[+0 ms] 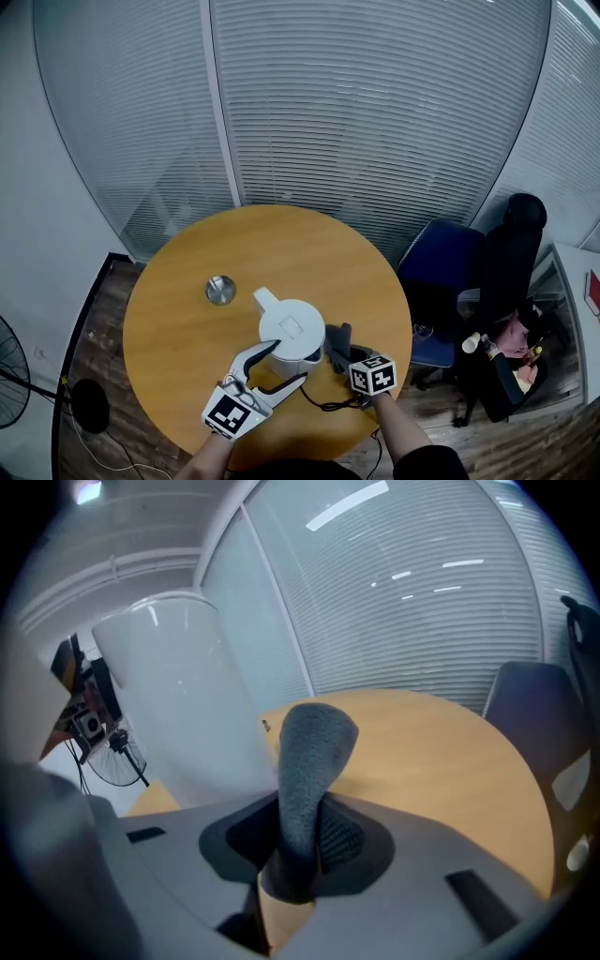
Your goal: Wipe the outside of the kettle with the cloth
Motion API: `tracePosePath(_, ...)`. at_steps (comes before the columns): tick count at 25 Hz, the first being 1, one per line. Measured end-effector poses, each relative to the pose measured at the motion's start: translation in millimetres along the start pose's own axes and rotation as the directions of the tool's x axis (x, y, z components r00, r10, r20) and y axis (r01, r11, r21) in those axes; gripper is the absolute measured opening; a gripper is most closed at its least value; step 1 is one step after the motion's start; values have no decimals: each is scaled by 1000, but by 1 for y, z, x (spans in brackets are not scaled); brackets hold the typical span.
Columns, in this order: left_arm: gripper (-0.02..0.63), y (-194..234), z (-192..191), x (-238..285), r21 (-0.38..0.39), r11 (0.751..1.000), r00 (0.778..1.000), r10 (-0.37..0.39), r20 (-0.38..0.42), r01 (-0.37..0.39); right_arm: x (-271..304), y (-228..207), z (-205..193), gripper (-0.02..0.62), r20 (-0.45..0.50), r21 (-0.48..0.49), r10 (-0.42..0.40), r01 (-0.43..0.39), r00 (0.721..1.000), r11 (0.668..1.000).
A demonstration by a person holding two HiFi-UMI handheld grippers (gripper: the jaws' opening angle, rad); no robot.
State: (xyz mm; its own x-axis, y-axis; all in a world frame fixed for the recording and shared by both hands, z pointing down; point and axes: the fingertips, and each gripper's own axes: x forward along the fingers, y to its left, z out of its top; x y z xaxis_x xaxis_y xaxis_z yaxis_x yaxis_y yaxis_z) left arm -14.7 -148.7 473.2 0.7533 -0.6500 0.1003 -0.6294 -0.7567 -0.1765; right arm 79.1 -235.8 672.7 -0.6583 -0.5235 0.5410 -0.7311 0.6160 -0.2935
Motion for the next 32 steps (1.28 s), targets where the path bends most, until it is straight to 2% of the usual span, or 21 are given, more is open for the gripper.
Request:
tracePosePath(2,298,0,3,-5,-9,1000,1000,6,30,-6,-13,4,-3,100,29,34,-30,29,999,999)
tracePosePath(4,294,1,9,-12,-62,998,998,22,54,-18,-28,11,-4,100,63,67,-60,56,996,996)
tracePosePath(9,244,3,8,-37,-110,994,997,15,71,-8,-66,39,-2,100,135,130,-156,138,979,982)
tracePosePath(14,116,14,-6,-81,-114,993,997,24,69,-16,-101,82,7,100,218,205,-254,211,942,956)
tracePosePath(17,73,16,-15,-102,-139,990,999,13,48,-6,-119,108,16,100,267,224,-292,235,919,946)
tracePosePath(24,28,28,-31,-151,-207,978,1000,12,15,-8,-147,173,41,100,369,229,-330,259,869,938)
tracePosePath(32,11,36,-53,-198,-249,968,1000,-24,-5,22,-151,249,45,100,428,253,-330,239,841,938)
